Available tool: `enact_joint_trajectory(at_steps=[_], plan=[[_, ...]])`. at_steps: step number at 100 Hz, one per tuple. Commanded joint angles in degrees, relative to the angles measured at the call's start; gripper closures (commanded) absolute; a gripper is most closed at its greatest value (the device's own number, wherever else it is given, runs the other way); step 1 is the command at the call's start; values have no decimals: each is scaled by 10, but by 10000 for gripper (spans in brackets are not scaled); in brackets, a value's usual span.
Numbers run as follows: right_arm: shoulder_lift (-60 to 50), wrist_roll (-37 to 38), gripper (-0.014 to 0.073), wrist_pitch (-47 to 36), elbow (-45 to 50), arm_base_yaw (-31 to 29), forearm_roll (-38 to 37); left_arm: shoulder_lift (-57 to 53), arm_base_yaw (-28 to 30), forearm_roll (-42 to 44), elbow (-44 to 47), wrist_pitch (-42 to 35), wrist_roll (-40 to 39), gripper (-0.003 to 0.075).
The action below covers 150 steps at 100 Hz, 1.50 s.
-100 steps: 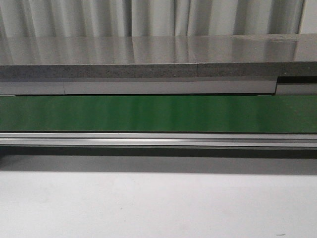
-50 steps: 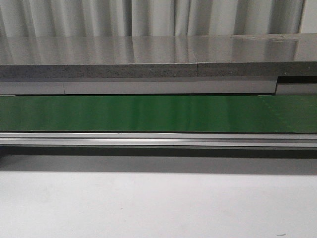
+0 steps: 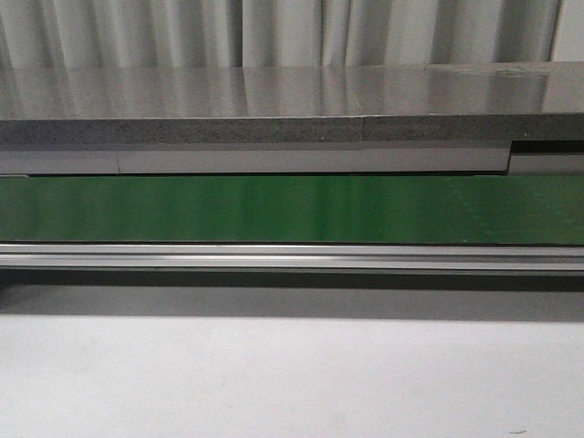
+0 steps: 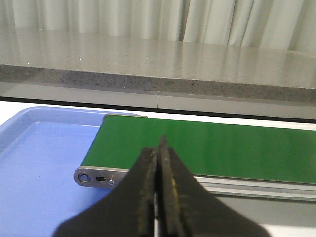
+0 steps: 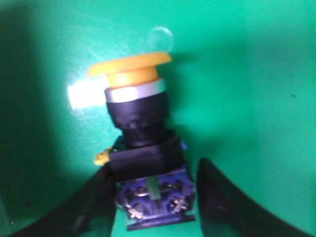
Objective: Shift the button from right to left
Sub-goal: 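Grasp the yellow push button with the right gripper and lift it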
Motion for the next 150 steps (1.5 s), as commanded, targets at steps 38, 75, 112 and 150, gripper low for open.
enact_joint_trajectory(at_steps=[38, 75, 112, 150], plan=[[-94, 5, 610, 40, -21, 5, 39, -16, -4, 1, 26, -47, -4, 741], [-210, 148, 610, 124, -20, 67, 34, -16, -4, 1, 26, -47, -4, 741], [-199, 155, 610, 95, 20, 140, 32, -16, -4, 1, 26, -47, -4, 741], [-160, 155, 549, 100, 20, 151, 31, -16, -4, 1, 26, -47, -4, 741]])
